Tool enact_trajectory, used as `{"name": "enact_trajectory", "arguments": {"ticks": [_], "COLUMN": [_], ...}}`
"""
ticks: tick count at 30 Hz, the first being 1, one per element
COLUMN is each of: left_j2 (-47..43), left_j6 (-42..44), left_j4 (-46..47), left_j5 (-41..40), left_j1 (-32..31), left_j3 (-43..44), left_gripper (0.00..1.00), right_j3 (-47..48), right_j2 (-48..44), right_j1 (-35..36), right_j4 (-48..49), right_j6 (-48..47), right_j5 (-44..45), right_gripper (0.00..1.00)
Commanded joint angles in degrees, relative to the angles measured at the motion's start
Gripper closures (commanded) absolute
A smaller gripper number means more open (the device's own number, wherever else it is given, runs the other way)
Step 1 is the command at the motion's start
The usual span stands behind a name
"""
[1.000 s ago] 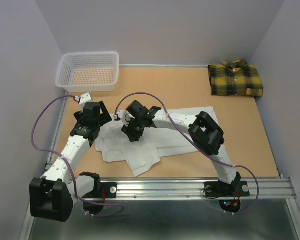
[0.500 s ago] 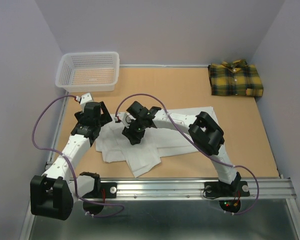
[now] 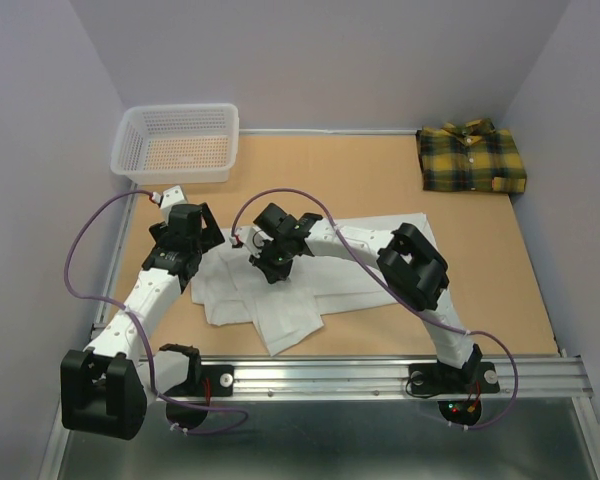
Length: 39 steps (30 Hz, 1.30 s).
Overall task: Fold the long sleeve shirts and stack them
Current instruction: Fold the shirt
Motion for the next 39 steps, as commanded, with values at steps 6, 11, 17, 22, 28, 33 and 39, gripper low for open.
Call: {"name": "enact_trajectory", "arguments": {"ticks": [6,11,17,22,28,33,39], "left_j2": [-0.7,-1.6,-1.8,-2.5,-3.0,-2.0,-0.4], "left_j6": [0.2,-0.1,0.1,1.2,2.9,3.4,3.7], "left_j4": [0.4,0.6,0.7,1.5,4.7,5.0,5.0], "left_j5": [-1.0,-1.1,-0.4,2.5,8.3,10.5,12.5], "left_j1": [0.0,0.1,0.1,0.0,0.0,0.0,0.1], "left_j3": [1.8,1.7,1.6,1.5,0.5,0.5,0.8], "left_gripper": [0.03,0.03,0.03,0.03,0.03,0.03,0.03], "right_j3": [3.2,4.8,9.3,10.7,6.7,-1.4,-8.9], "right_j2": [-5.3,-8.2,-11.5,-13.2,-16.7,-21.0,-24.8], "right_j1": [0.2,0.2,0.0,-1.1,-5.5,-11.9,-17.6], "right_j4": [-1.4,-1.5,-1.4,-1.3,-1.1,-1.0,-1.0], "right_j6": [0.4,2.0,6.8,13.1,24.2,35.8,43.2], "right_j5": [0.4,3.0,9.4,19.3,34.1,40.5,43.3], "right_gripper": [1.00,1.00,0.99,0.99,0.99,0.99,0.99]}}
